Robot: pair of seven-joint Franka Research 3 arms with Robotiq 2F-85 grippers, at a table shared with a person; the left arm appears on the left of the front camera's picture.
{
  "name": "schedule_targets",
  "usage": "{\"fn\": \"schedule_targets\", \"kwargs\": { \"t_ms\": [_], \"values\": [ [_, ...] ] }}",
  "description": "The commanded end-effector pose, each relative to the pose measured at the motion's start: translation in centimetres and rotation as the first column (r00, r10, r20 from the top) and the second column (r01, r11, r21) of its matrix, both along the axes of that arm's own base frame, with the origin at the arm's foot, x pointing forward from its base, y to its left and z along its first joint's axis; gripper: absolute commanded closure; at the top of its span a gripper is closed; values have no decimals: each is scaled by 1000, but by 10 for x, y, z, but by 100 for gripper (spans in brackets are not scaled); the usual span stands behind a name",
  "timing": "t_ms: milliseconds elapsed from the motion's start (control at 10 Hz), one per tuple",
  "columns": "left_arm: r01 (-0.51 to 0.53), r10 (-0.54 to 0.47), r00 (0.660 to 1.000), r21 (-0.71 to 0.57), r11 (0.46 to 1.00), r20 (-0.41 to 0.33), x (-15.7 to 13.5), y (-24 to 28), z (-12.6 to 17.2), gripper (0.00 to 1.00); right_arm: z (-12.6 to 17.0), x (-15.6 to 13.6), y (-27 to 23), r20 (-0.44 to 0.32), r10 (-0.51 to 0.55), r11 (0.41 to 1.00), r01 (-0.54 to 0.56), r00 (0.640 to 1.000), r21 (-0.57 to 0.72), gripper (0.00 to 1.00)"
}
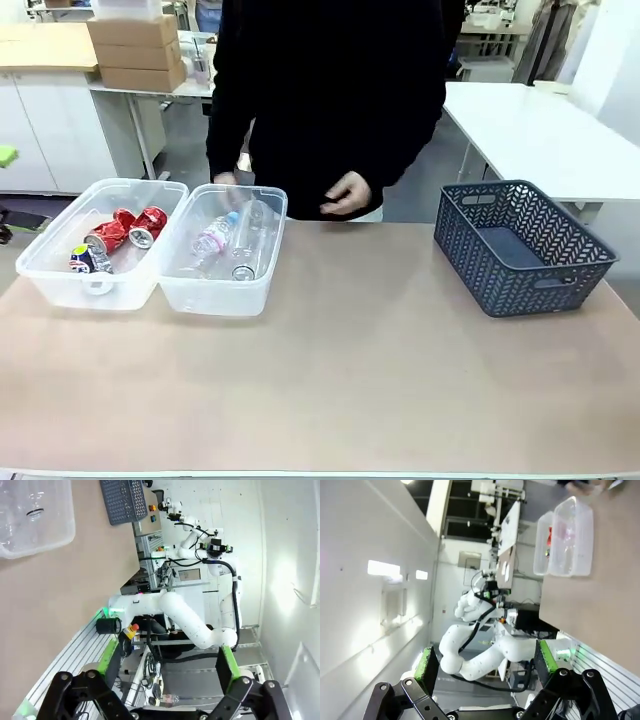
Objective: Sort the waste into each basket.
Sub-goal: Release the Organizing box you were holding.
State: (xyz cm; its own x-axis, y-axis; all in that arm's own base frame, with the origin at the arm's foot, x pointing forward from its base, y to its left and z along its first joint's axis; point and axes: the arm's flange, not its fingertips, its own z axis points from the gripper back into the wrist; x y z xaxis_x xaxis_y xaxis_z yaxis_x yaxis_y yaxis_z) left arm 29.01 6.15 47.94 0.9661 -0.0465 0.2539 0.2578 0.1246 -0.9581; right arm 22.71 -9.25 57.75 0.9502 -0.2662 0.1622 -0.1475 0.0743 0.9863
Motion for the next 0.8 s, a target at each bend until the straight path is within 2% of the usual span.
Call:
{"fn": "schedule_targets", "kwargs": {
  "t_ms": [0,700],
  "values": [
    [-10,9,997,14,1000,76,-7,-16,33,0,5,7,15,33,62,998,-62,998,11,0],
    [-10,9,997,14,1000,76,-7,-16,33,0,5,7,15,33,62,998,-62,998,11,0]
  ]
}}
